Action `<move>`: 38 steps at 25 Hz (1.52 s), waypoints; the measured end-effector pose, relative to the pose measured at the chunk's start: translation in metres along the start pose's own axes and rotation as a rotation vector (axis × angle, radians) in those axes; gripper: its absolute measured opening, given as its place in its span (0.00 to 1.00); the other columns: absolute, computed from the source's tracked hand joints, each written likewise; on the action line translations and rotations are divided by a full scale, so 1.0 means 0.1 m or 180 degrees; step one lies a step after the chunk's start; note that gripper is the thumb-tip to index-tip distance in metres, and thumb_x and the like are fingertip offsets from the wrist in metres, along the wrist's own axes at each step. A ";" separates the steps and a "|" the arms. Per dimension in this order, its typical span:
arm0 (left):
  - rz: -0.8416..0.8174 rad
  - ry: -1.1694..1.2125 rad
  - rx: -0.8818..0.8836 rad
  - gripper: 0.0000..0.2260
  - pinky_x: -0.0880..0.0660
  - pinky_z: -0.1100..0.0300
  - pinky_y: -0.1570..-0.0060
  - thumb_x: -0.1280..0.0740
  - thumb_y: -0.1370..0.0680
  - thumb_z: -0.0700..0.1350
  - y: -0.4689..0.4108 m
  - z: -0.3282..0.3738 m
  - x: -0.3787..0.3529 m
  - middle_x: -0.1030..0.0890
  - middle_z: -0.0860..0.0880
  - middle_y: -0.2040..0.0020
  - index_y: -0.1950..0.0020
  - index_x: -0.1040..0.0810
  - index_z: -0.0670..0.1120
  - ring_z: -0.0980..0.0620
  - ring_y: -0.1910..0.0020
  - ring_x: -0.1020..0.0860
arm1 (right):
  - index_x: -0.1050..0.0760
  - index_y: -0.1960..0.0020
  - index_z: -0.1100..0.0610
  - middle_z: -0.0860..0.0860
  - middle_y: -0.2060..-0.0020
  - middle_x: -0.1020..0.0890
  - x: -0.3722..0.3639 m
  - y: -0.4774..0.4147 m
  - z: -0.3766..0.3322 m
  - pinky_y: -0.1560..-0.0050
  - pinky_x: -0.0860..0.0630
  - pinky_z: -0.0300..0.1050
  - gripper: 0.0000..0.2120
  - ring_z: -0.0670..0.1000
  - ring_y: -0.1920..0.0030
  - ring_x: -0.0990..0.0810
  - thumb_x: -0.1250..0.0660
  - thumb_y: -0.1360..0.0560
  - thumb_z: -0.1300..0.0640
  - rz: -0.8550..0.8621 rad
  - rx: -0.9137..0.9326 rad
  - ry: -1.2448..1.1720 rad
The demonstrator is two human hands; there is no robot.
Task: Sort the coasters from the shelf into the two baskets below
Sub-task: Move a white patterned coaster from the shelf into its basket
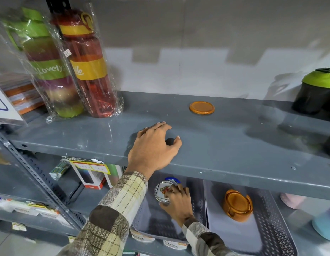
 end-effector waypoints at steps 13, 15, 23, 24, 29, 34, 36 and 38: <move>0.0020 -0.0027 -0.0020 0.24 0.43 0.56 0.29 0.40 0.23 0.61 0.00 -0.01 0.00 0.30 0.55 0.26 0.29 0.28 0.52 0.55 0.29 0.33 | 0.23 0.42 0.52 0.54 0.24 0.38 -0.07 -0.33 0.00 0.28 0.43 0.72 0.31 0.67 0.23 0.47 0.34 0.31 0.28 -0.1037 -0.0553 -0.0476; 0.0023 -0.0018 -0.0024 0.24 0.43 0.56 0.29 0.40 0.23 0.61 -0.01 -0.01 -0.01 0.30 0.54 0.27 0.29 0.27 0.52 0.54 0.29 0.32 | 0.24 0.40 0.53 0.55 0.22 0.40 -0.13 -0.33 0.01 0.29 0.37 0.67 0.32 0.65 0.22 0.45 0.34 0.31 0.29 -0.1032 -0.0534 -0.0525; 0.0029 -0.0009 -0.0039 0.24 0.44 0.56 0.29 0.40 0.23 0.60 -0.01 -0.01 0.00 0.30 0.54 0.26 0.29 0.27 0.52 0.55 0.29 0.33 | 0.18 0.48 0.57 0.63 0.44 0.16 -0.49 -0.34 0.10 0.64 0.18 0.61 0.39 0.73 0.49 0.17 0.45 0.34 0.25 -0.0950 -0.0608 -0.0407; 0.0027 -0.0006 -0.0045 0.24 0.44 0.56 0.28 0.40 0.22 0.60 -0.01 -0.01 0.00 0.30 0.54 0.26 0.29 0.27 0.52 0.55 0.29 0.34 | 0.18 0.47 0.57 0.63 0.45 0.16 -0.50 -0.34 0.11 0.65 0.18 0.61 0.39 0.72 0.50 0.17 0.45 0.33 0.25 -0.0883 -0.0602 -0.0375; 0.0019 -0.0016 -0.0048 0.24 0.44 0.56 0.28 0.40 0.22 0.60 0.00 0.00 0.00 0.30 0.54 0.26 0.29 0.27 0.52 0.56 0.29 0.33 | 0.20 0.43 0.56 0.63 0.42 0.17 -0.48 -0.29 0.11 0.64 0.17 0.60 0.44 0.73 0.45 0.18 0.51 0.31 0.20 -0.0841 -0.0517 -0.0203; -0.0006 0.0000 -0.0027 0.24 0.44 0.56 0.28 0.40 0.22 0.60 0.00 0.00 0.00 0.30 0.54 0.26 0.29 0.27 0.52 0.55 0.29 0.33 | 0.21 0.42 0.55 0.64 0.42 0.17 -0.45 -0.31 0.09 0.65 0.18 0.62 0.40 0.74 0.47 0.18 0.44 0.36 0.24 -0.0838 -0.0492 -0.0219; 0.0000 0.0002 -0.0019 0.24 0.44 0.56 0.28 0.40 0.22 0.60 0.00 0.00 0.01 0.30 0.54 0.26 0.29 0.27 0.52 0.55 0.29 0.33 | 0.22 0.41 0.55 0.64 0.41 0.18 -0.48 -0.29 0.09 0.63 0.18 0.64 0.39 0.74 0.47 0.19 0.44 0.34 0.25 -0.0879 -0.0436 -0.0211; 0.0005 0.0004 -0.0016 0.24 0.44 0.56 0.28 0.40 0.22 0.60 0.00 0.00 0.01 0.30 0.54 0.26 0.29 0.28 0.52 0.55 0.29 0.33 | 0.24 0.40 0.54 0.65 0.39 0.19 -0.48 -0.28 0.09 0.60 0.18 0.65 0.37 0.75 0.45 0.19 0.44 0.32 0.25 -0.0910 -0.0400 -0.0214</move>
Point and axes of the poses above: each hand's wrist, its own y-axis away from the middle knuckle, its own x-axis out of the back of the hand, z = x × y, the point moved 6 cm from there along -y, towards the middle knuckle
